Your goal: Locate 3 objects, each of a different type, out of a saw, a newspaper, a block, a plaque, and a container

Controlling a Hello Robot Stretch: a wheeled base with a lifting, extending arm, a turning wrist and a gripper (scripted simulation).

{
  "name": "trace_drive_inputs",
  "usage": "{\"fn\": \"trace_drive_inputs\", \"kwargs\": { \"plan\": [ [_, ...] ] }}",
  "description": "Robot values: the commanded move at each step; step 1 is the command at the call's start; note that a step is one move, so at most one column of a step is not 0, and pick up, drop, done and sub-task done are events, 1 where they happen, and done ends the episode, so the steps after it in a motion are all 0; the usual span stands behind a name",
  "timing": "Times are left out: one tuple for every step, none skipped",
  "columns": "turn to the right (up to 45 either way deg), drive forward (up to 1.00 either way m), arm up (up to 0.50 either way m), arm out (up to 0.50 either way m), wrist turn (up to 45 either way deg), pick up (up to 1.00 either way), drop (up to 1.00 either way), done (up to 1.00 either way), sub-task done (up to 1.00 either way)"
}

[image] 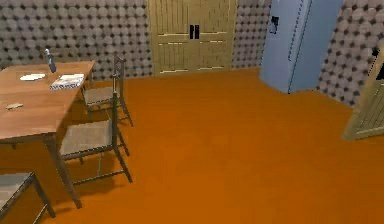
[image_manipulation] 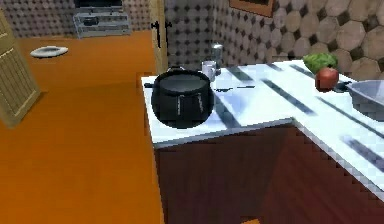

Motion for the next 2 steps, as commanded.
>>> {"fn": "trace_drive_inputs", "kwargs": {
  "plan": [
    [0.0,1.00,0.00,0.00,0.0,0.00,0.00,0.00,0.00],
    [0.0,0.20,0.00,0.00,0.0,0.00,0.00,0.00,0.00]
  ]
}}
